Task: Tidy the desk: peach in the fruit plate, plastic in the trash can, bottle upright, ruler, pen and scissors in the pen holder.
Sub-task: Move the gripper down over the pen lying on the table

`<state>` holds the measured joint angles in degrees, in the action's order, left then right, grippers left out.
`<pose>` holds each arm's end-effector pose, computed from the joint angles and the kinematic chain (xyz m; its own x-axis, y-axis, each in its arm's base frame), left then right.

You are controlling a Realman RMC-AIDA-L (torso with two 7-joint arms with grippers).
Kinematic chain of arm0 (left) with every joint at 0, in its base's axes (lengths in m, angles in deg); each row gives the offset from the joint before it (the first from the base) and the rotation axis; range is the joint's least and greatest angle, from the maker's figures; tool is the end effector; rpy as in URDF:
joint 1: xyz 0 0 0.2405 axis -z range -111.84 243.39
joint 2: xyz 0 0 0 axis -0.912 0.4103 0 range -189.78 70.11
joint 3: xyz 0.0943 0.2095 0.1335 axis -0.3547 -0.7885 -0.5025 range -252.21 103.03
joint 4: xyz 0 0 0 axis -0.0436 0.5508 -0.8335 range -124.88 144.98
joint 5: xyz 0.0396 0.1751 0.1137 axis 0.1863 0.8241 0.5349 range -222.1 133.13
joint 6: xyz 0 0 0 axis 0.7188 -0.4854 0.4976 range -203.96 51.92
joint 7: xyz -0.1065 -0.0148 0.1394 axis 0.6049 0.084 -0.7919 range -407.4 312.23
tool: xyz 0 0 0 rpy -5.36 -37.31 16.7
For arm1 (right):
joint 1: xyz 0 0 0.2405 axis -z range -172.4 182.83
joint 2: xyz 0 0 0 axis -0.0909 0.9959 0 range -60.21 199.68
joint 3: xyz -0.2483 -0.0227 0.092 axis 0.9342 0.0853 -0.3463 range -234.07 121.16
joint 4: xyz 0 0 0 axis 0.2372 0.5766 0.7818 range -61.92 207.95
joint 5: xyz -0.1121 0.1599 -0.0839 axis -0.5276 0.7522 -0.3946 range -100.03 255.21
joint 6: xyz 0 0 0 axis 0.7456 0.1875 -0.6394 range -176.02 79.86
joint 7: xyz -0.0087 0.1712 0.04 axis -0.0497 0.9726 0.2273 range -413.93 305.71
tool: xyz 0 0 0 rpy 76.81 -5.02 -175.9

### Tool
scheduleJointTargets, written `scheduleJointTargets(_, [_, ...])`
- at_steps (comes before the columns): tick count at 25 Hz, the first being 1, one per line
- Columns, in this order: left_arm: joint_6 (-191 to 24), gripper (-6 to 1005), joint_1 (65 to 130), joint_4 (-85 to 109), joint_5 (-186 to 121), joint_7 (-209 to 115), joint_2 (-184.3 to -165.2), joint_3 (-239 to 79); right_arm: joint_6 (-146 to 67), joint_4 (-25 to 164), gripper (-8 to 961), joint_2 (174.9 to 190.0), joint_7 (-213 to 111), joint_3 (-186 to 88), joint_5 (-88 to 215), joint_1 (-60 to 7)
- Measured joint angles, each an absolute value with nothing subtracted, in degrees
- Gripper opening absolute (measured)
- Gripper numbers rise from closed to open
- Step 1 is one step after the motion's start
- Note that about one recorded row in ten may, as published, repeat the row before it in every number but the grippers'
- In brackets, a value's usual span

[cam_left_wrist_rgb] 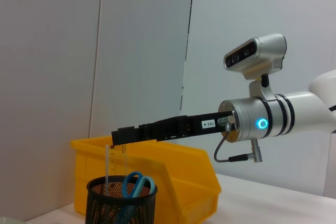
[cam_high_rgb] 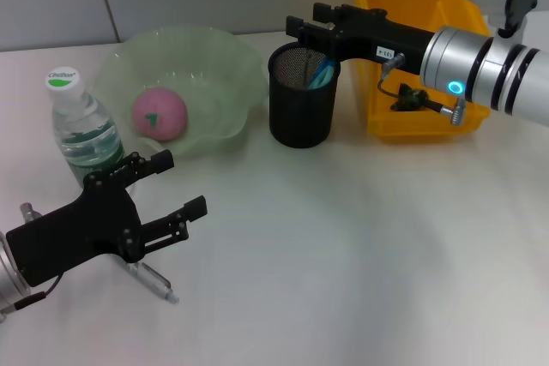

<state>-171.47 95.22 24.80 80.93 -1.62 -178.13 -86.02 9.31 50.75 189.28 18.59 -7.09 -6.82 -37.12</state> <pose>-0.2735 0.3040 -0.0541 0.7080 0.1059 0.6982 0.3820 -0.8890 -0.2525 0.2092 0.4540 -0.0519 0.6506 -0.2860 -0.7036 -0.6601 -0.6710 -0.3376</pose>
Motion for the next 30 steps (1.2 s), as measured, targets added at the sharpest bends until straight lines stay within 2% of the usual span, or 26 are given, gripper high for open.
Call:
scheduleJointTargets(6, [-171.5,814,95.2,24.9,80.9,-1.6,-178.14,-86.0,12.2,49.5,579,189.17,20.1,-6.8,-5.7,-35.6])
scheduleJointTargets(11, [-171.5,814,95.2,25.4,80.9,-1.6,-178.14,-86.0,18.3,47.3,668,188.99,20.9,-7.0,-5.6,-33.1])
scheduleJointTargets(21, [-170.6,814,95.1,25.4,81.3,-0.3,-178.13,-86.0,36.0,43.1,667,188.77,18.7,-6.6,-7.9,-24.1])
scheduleJointTargets(30, [-170.4,815,95.6,26.0,81.5,2.7,-178.12,-87.4,44.2,40.6,666,187.61,18.9,-7.1,-19.2,-20.9])
